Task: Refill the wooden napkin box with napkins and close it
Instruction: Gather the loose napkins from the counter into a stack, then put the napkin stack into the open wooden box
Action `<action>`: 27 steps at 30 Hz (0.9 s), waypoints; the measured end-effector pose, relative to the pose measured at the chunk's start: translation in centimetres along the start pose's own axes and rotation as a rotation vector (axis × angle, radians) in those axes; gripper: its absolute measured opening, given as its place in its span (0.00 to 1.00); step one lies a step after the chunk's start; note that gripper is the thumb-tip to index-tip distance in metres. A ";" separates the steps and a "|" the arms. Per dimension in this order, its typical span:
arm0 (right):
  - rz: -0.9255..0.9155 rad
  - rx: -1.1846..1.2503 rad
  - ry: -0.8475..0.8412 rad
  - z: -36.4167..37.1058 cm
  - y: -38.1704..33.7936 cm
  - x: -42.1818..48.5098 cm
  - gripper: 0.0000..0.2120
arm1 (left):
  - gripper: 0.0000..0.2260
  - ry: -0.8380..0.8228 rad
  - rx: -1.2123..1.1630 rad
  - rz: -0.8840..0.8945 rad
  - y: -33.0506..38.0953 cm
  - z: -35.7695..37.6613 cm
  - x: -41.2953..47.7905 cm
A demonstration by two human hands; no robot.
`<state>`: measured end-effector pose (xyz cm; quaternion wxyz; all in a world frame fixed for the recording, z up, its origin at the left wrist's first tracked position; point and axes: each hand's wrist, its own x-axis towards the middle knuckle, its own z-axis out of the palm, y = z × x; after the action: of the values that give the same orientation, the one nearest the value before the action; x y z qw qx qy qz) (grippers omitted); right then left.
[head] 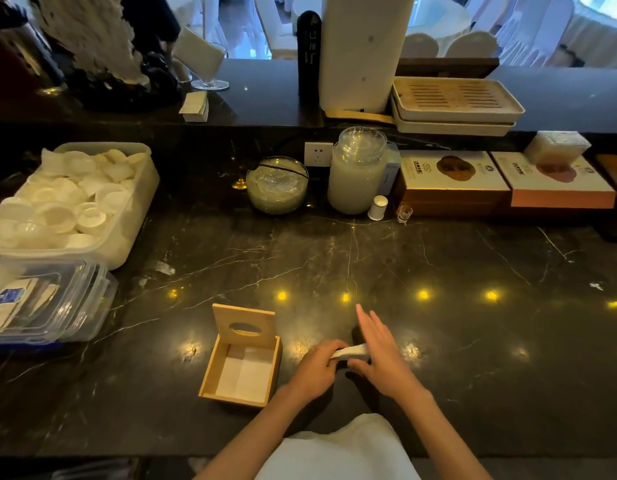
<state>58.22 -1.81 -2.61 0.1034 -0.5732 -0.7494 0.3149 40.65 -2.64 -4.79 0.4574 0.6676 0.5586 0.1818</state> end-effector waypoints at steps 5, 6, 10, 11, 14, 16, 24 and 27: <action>-0.158 -0.360 -0.104 0.4 -0.8 1.3 0.46 | 0.22 -0.008 0.071 -0.038 1.5 -1.2 -1.7; -0.153 -0.402 -0.113 0.6 -0.7 1.5 0.43 | 0.24 0.019 0.082 -0.018 2.1 -1.7 -2.4; -0.070 -0.479 -0.186 0.0 -1.2 2.1 0.24 | 0.20 0.234 0.128 0.072 3.0 -5.6 -6.2; -0.029 -0.431 -0.205 -0.3 -1.3 2.1 0.20 | 0.17 0.324 0.109 0.084 2.8 -6.7 -7.3; 0.169 -0.005 -0.138 -0.5 -1.6 1.7 0.14 | 0.15 0.665 0.023 0.046 0.8 -10.1 -10.6; 0.327 0.344 -0.019 -0.3 -2.5 0.9 0.14 | 0.14 0.769 -0.016 -0.121 -1.7 -12.1 -11.9; 0.805 0.810 0.113 6.1 -9.3 0.3 0.23 | 0.16 0.194 -0.460 -0.492 -7.2 -16.0 -11.8; 0.757 0.719 0.054 7.7 -13.3 1.1 0.20 | 0.14 0.164 -0.451 -0.456 -7.8 -15.5 -11.3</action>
<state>43.33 -5.49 -1.02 0.1918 -0.7403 -0.3314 0.5526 20.99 -6.95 -0.10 0.5761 0.3904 0.6743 0.2471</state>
